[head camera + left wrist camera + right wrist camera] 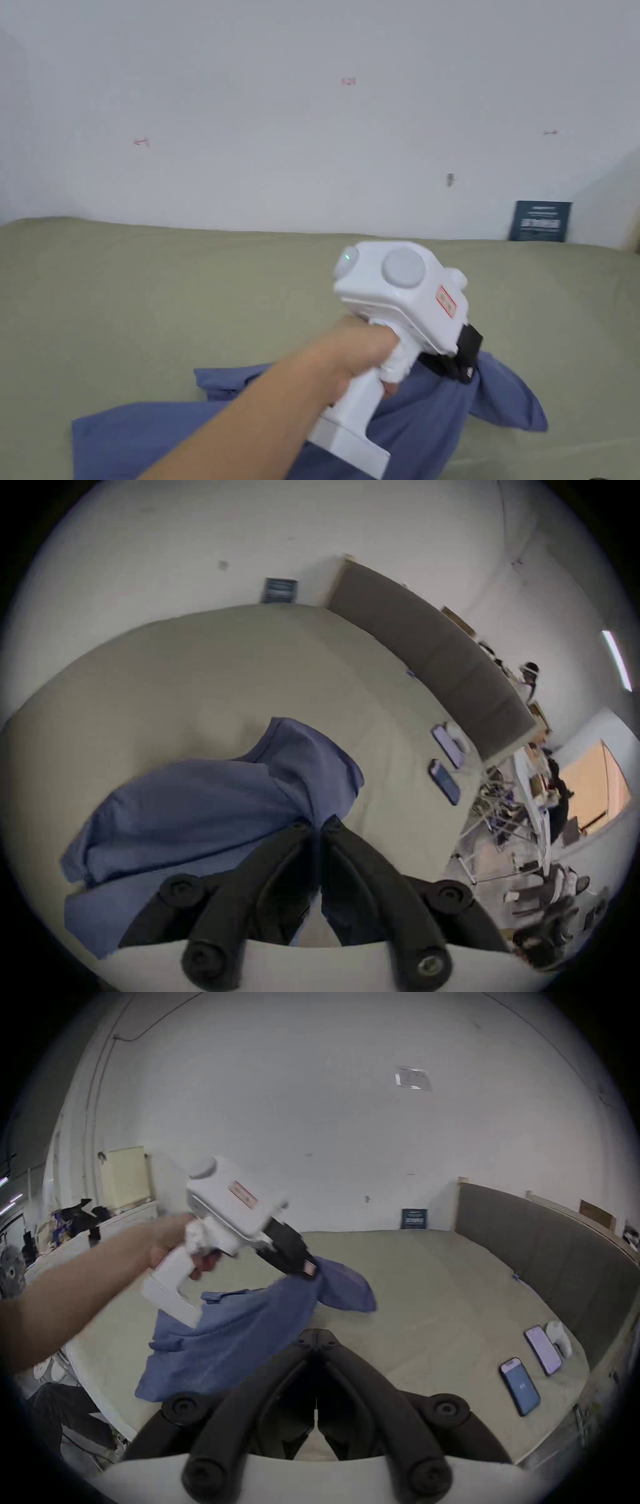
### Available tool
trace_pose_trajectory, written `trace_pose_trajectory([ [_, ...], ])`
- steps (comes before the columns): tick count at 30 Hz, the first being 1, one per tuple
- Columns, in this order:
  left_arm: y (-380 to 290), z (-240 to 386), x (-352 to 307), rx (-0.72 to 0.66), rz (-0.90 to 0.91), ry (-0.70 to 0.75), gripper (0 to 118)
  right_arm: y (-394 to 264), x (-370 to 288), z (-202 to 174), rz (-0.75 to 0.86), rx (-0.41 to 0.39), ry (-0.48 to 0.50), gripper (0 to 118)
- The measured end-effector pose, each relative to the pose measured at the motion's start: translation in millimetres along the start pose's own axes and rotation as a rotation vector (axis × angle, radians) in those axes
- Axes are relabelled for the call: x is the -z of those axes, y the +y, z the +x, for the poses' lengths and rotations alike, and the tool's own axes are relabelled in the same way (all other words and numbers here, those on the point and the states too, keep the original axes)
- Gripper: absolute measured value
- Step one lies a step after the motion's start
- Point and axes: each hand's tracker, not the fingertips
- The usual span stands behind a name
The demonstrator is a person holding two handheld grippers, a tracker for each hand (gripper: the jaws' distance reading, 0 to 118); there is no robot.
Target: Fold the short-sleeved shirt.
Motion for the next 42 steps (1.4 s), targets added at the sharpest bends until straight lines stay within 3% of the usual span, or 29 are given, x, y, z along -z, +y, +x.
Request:
trace_pose_trajectory([
  [6, -11, 62, 89, 0.036, -0.086, -0.052, 4, -8, -12, 32, -0.02, 0.021, -0.091, 2],
  [7, -16, 62, 98, 0.039, -0.086, -0.062, 16, -8, -13, 34, -0.022, 0.03, -0.099, 2],
  [8, -19, 62, 104, 0.011, -0.082, -0.074, 52, -9, -15, 36, -0.021, 0.035, -0.101, 2],
  [9, -22, 56, 107, -0.047, -0.064, -0.103, 101, -10, -16, 38, -0.016, 0.042, -0.095, 2],
  [10, -22, 50, 108, -0.106, -0.022, -0.153, 115, -11, -17, 39, -0.013, 0.042, -0.091, 2],
  [12, -23, 47, 96, -0.172, 0.046, -0.236, 115, -12, -17, 37, -0.014, 0.034, -0.089, 2],
  [15, -12, 46, 53, -0.117, 0.036, -0.175, 115, -9, -12, 35, -0.022, 0.025, -0.084, 2],
  [18, -15, 39, -10, -0.014, 0.094, -0.055, 113, -3, -4, 33, -0.028, 0.02, -0.082, 2],
  [19, -22, 34, -39, -0.003, 0.13, 0.016, 107, 0, -1, 32, -0.029, 0.015, -0.075, 2],
  [20, -28, 28, -59, 0.004, 0.161, 0.07, 94, 2, 2, 31, -0.031, 0.011, -0.071, 2],
  [22, -54, 13, -108, -0.027, 0.248, 0.235, 11, 7, 9, 27, -0.033, 0.0, -0.056, 2],
  [23, -68, 7, -129, -0.054, 0.298, 0.344, 0, 9, 12, 26, -0.032, -0.004, -0.054, 2],
  [25, -108, -8, -174, -0.078, 0.428, 0.459, 0, 12, 17, 24, -0.032, -0.011, -0.048, 2],
  [31, -247, -32, -260, -0.322, 0.527, 0.659, 0, 12, 40, 19, -0.04, -0.014, -0.039, 2],
  [37, -340, -25, -267, -0.442, 0.397, 0.721, 0, -2, 54, 13, -0.089, -0.025, -0.025, 2],
  [42, -356, -34, -255, -0.528, 0.387, 0.69, 0, -6, 63, 5, -0.117, -0.036, -0.017, 2],
])
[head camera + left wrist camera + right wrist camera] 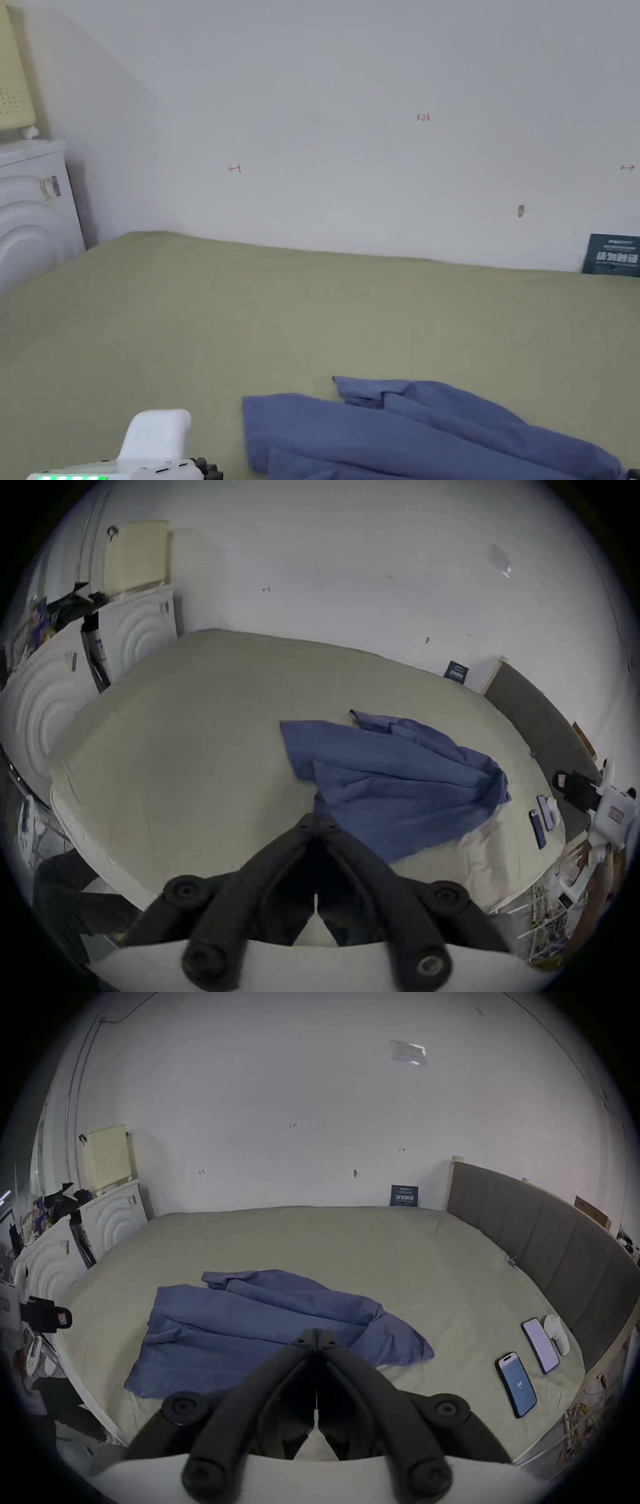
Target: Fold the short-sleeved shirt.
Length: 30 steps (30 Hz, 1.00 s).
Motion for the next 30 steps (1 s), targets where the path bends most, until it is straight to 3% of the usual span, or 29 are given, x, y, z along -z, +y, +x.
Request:
trace_pose_trajectory([
  [8, 94, -2, 83, 0.079, -0.056, 0.041, 0, 6, 19, 9, -0.01, -0.012, -0.007, 2],
  [14, 161, 3, 193, 0.075, -0.27, -0.098, 1, 3, 32, 17, -0.018, -0.004, -0.023, 2],
  [15, 168, 3, 212, 0.065, -0.282, -0.081, 36, 2, 36, 18, -0.029, -0.004, -0.029, 2],
  [16, 177, -2, 237, 0.066, -0.312, -0.058, 83, 1, 38, 20, -0.036, -0.007, -0.031, 2],
  [17, 181, -3, 256, 0.045, -0.369, -0.073, 115, -1, 41, 21, -0.041, -0.009, -0.03, 2],
  [18, 181, -6, 272, 0.011, -0.43, -0.102, 118, -3, 43, 23, -0.048, -0.011, -0.03, 2],
  [20, 183, -4, 280, -0.066, -0.457, -0.115, 118, -6, 46, 25, -0.059, -0.009, -0.031, 2],
  [24, 171, -5, 308, -0.042, -0.501, 0.056, 118, -15, 50, 29, -0.091, 0.015, -0.03, 2],
  [26, 162, -3, 320, -0.028, -0.556, 0.059, 116, -18, 52, 31, -0.105, 0.021, -0.029, 2],
  [27, 158, -1, 322, -0.019, -0.542, 0.054, 104, -19, 53, 31, -0.107, 0.02, -0.031, 2],
  [28, 156, -2, 328, 0.012, -0.551, 0.066, 78, -21, 54, 32, -0.109, 0.021, -0.035, 2],
  [29, 154, 0, 327, 0.038, -0.556, 0.07, 34, -23, 54, 33, -0.112, 0.023, -0.036, 2],
  [30, 151, 3, 327, 0.078, -0.569, 0.085, 13, -25, 54, 34, -0.115, 0.027, -0.037, 2],
])
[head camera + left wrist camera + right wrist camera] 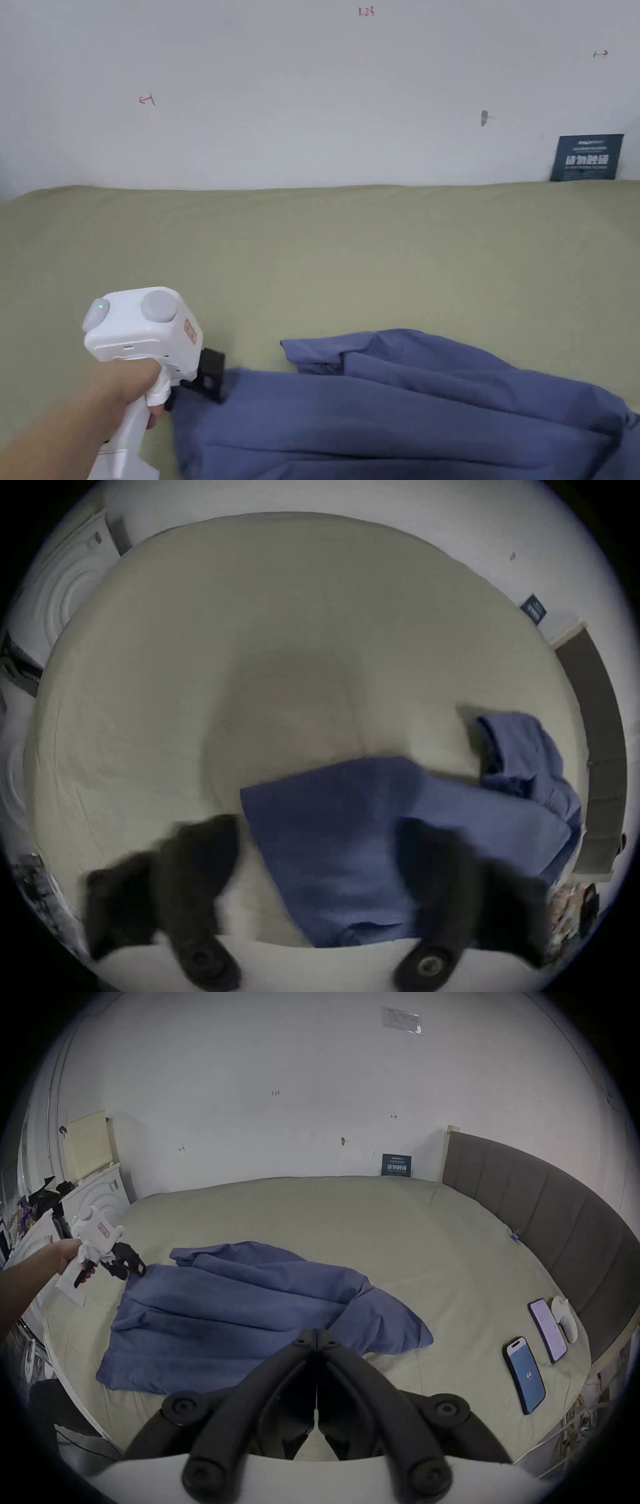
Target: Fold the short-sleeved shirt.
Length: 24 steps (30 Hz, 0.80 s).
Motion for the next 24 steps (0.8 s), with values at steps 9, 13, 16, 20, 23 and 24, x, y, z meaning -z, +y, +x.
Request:
trace_pose_trajectory([
  [9, -18, 15, -21, 0.004, 0.08, -0.137, 1, 4, 4, 27, -0.005, 0.074, -0.022, 2],
  [13, -19, 19, -25, 0.023, 0.065, -0.16, 1, 32, 39, 54, -0.114, 0.109, -0.001, 43],
  [16, -19, 17, -20, 0.025, 0.05, -0.158, 1, 49, 88, 63, -0.2, 0.134, 0.116, 82],
  [20, -22, 15, -13, 0.013, 0.028, -0.176, 1, 64, 144, 61, -0.398, 0.178, 0.059, 82],
  [23, -21, 13, -10, 0.009, 0.021, -0.18, 1, 65, 176, 60, -0.498, 0.162, 0.015, 82],
  [24, -21, 15, -10, 0.011, 0.019, -0.18, 1, 63, 187, 61, -0.547, 0.17, -0.009, 82],
])
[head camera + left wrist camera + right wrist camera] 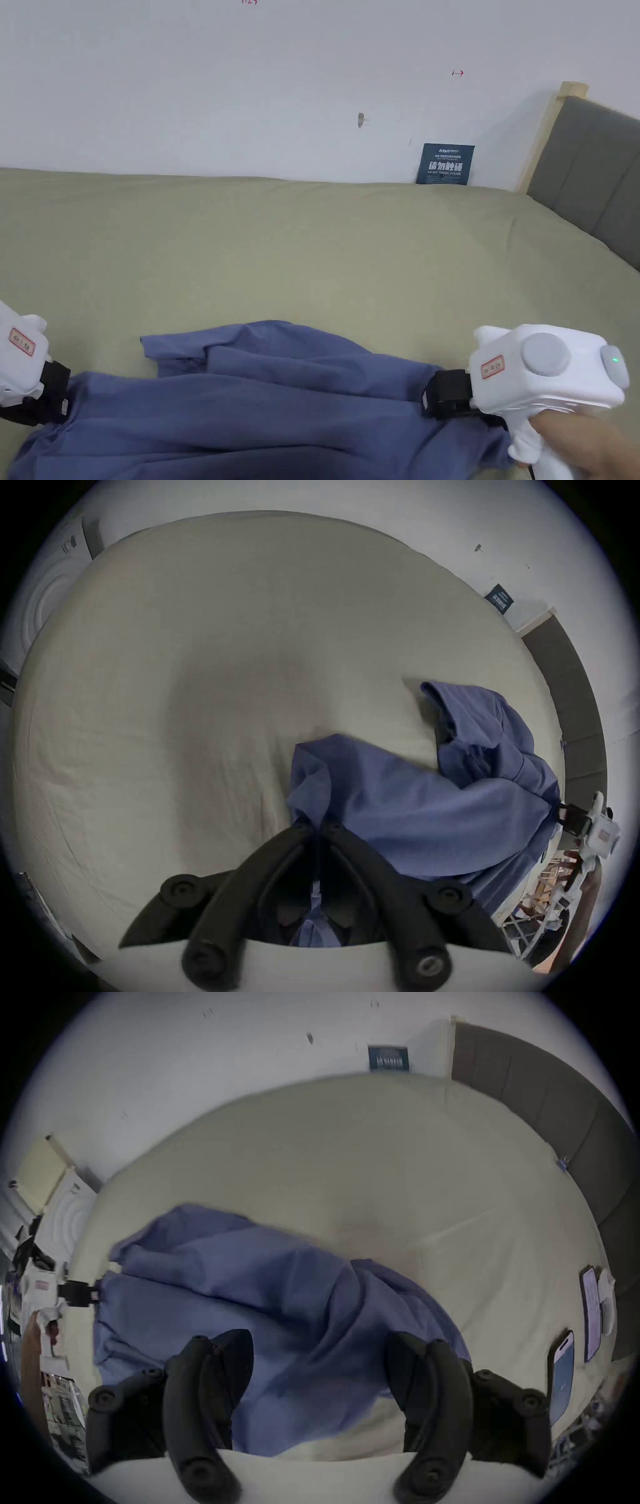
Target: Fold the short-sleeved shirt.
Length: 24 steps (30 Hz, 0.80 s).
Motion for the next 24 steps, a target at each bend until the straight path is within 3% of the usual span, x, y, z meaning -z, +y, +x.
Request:
trace_pose_trajectory([
  [2, 0, 0, 0, 0.005, -0.001, 0.003, 1, 4, 13, 4, -0.034, 0.022, -0.037, 81],
  [3, 1, -1, 0, 0.008, -0.001, 0.003, 1, 4, 17, 9, -0.051, 0.061, -0.065, 73],
  [5, 1, 0, -1, 0.003, 0.001, 0.003, 1, 10, 17, 10, -0.07, 0.047, -0.065, 11],
  [6, -1, -3, -2, 0.003, 0.005, -0.001, 1, 8, 14, 9, -0.043, 0.044, -0.089, 11],
  [8, -3, -2, -5, 0.001, 0.015, -0.007, 1, 3, 3, 10, -0.008, 0.087, -0.038, 11],
  [16, -9, 2, -53, 0.031, 0.141, -0.053, 1, 1, -50, -14, 0.172, -0.044, -0.009, 11],
  [24, -4, 7, -146, 0.042, 0.358, -0.135, 1, 6, -132, -46, 0.419, -0.108, 0.061, 11],
])
